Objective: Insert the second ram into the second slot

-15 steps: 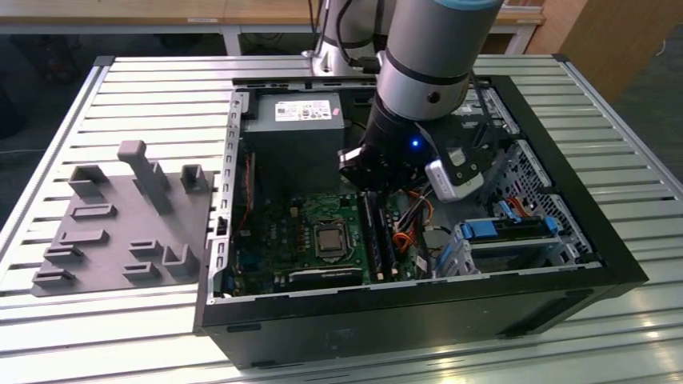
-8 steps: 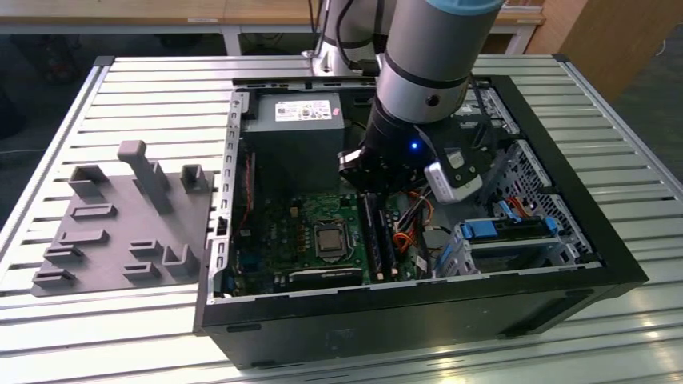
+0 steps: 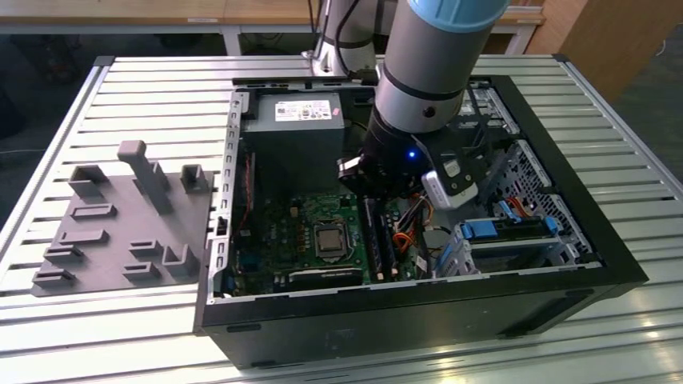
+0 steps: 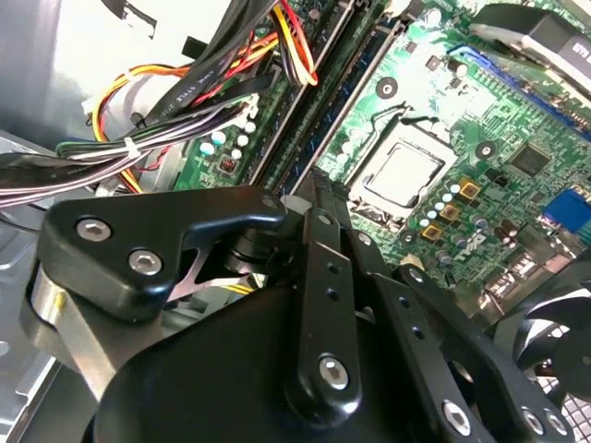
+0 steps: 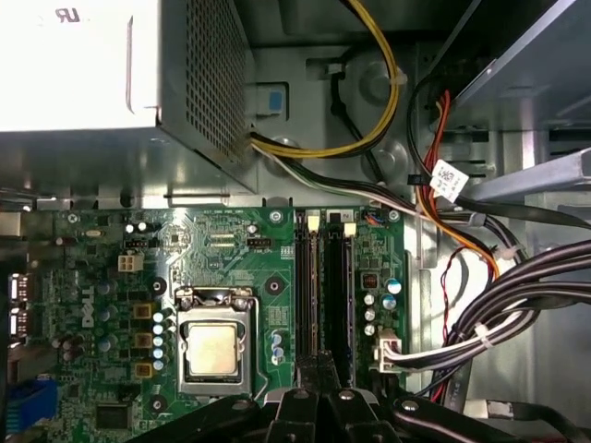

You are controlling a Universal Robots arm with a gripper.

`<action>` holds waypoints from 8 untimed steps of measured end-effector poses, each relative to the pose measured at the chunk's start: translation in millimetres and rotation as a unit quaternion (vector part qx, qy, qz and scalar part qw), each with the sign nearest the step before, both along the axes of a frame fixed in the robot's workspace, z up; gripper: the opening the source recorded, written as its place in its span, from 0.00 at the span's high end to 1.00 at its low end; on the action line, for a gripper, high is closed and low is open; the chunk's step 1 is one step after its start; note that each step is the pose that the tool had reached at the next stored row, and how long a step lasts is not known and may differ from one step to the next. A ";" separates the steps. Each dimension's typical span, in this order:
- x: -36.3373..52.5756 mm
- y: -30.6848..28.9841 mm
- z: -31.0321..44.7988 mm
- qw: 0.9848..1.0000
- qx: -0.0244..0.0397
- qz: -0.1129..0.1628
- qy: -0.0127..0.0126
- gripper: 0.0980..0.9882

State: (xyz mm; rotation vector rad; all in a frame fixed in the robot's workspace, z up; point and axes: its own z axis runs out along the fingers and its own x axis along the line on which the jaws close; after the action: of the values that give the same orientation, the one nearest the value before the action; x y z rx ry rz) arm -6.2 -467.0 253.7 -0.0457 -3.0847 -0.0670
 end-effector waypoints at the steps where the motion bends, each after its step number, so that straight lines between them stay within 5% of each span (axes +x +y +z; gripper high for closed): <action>1: 0.0 0.0 0.0 1.000 0.000 0.000 0.000 0.99; 8: 0.0 0.0 -7.8 1.000 0.000 0.000 0.000 0.99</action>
State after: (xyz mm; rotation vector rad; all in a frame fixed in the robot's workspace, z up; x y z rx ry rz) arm -6.2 -466.9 246.0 -0.0457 -3.0847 -0.0672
